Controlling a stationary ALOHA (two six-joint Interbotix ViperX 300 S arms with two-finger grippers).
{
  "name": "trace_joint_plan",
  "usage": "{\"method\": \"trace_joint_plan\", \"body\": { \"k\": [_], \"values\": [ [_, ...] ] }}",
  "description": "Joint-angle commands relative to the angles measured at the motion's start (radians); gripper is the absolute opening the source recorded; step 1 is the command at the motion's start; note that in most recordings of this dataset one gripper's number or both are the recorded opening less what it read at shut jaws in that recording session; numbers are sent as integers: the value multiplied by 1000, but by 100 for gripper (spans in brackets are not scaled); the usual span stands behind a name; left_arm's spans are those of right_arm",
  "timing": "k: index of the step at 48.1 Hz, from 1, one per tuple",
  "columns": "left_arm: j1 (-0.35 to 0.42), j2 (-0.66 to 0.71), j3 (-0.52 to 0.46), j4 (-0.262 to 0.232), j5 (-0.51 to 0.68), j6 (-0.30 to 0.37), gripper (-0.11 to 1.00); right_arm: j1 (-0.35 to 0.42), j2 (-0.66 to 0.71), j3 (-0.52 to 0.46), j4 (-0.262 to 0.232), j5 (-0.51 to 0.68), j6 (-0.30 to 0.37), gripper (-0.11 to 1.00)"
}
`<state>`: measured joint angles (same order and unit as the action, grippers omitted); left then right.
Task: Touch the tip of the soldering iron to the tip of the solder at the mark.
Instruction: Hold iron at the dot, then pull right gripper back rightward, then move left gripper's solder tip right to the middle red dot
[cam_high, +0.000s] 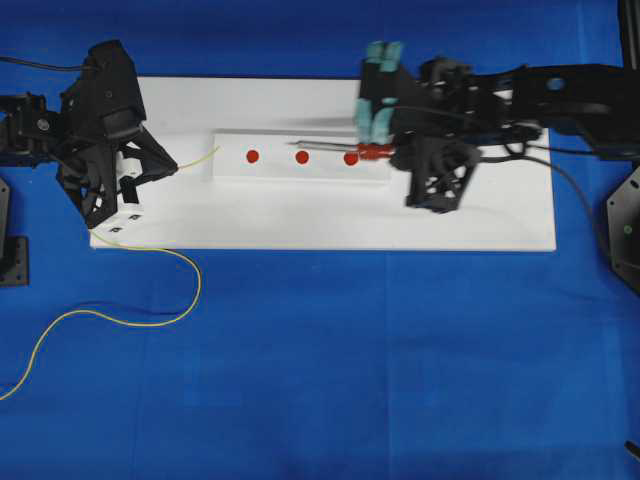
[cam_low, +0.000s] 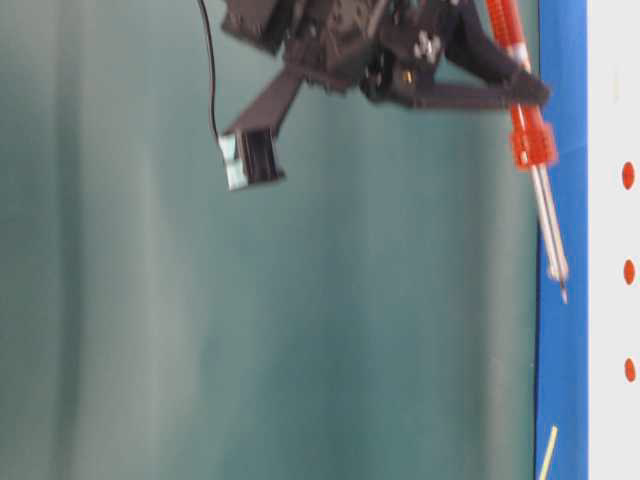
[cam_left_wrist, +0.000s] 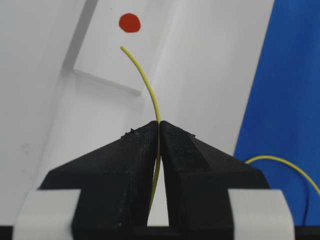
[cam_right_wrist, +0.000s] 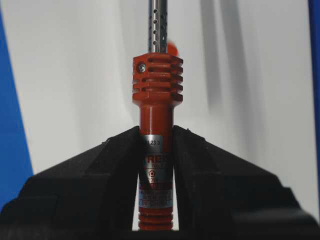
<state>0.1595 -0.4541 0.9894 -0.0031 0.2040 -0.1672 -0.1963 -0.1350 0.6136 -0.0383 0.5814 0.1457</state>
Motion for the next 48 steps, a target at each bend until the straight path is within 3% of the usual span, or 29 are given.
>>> {"method": "trace_joint_plan", "body": {
  "k": [1, 9, 27, 34, 48],
  "values": [
    [-2, -8, -11, 2, -5, -2, 3, 2, -49, 14, -23, -3, 26, 8],
    [-2, -2, -15, 2, -8, -2, 3, 0, -72, 38, -49, 0, 58, 8],
    [-5, 20, -34, 2, -49, -3, 3, 0, -74, 41, -57, 8, 57, 8],
    [-32, 100, -95, 2, -109, 3, 3, 2, -74, 40, -57, 5, 57, 8],
    [-34, 307, -275, 2, -92, 12, 3, 2, -74, 46, -57, 6, 55, 8]
  ]
}}
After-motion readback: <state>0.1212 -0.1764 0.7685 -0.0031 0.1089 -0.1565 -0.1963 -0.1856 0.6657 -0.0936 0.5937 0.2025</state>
